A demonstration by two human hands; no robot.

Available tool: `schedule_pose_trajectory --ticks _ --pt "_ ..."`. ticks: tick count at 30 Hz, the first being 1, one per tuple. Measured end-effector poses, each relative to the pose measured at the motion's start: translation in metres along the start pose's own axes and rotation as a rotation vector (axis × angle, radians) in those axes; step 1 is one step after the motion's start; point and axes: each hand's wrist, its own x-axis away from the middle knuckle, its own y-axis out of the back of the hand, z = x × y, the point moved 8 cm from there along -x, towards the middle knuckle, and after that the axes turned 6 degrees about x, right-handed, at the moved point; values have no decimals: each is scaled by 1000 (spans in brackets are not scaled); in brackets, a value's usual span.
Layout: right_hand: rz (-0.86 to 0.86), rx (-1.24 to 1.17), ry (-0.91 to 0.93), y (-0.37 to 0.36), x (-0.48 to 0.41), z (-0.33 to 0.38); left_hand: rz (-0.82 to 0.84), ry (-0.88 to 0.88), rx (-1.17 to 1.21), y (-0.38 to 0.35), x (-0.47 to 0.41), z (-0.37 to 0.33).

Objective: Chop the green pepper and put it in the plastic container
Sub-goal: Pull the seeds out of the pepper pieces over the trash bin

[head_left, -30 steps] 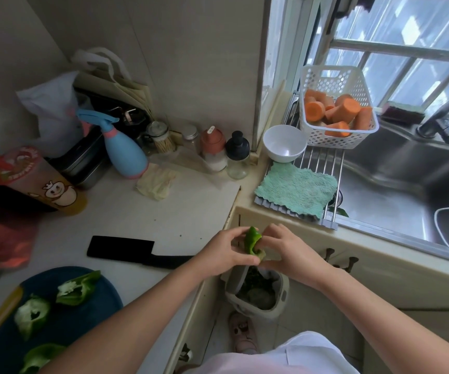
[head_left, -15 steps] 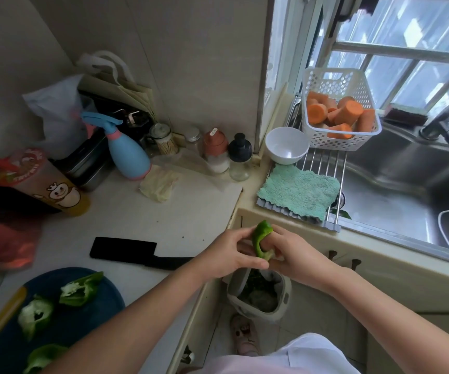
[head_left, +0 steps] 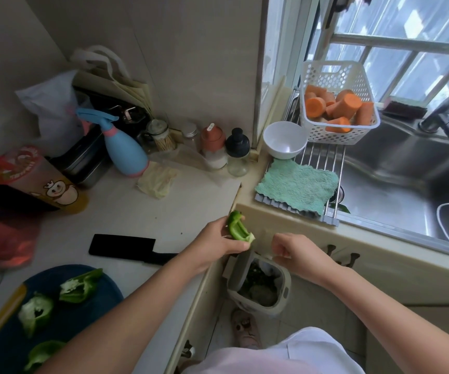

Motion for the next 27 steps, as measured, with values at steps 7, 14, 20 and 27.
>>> schedule_pose_trajectory --ticks 7,14,20,27 --pt "34 -32 -141 -37 -7 -20 13 147 255 4 4 15" --pt "208 -7 -207 -61 -7 -29 139 180 469 -8 9 12" --pt "185 26 -249 -72 -7 -36 259 190 731 -10 15 7" --pt "161 7 -251 -71 -15 -33 256 220 841 -5 19 10"
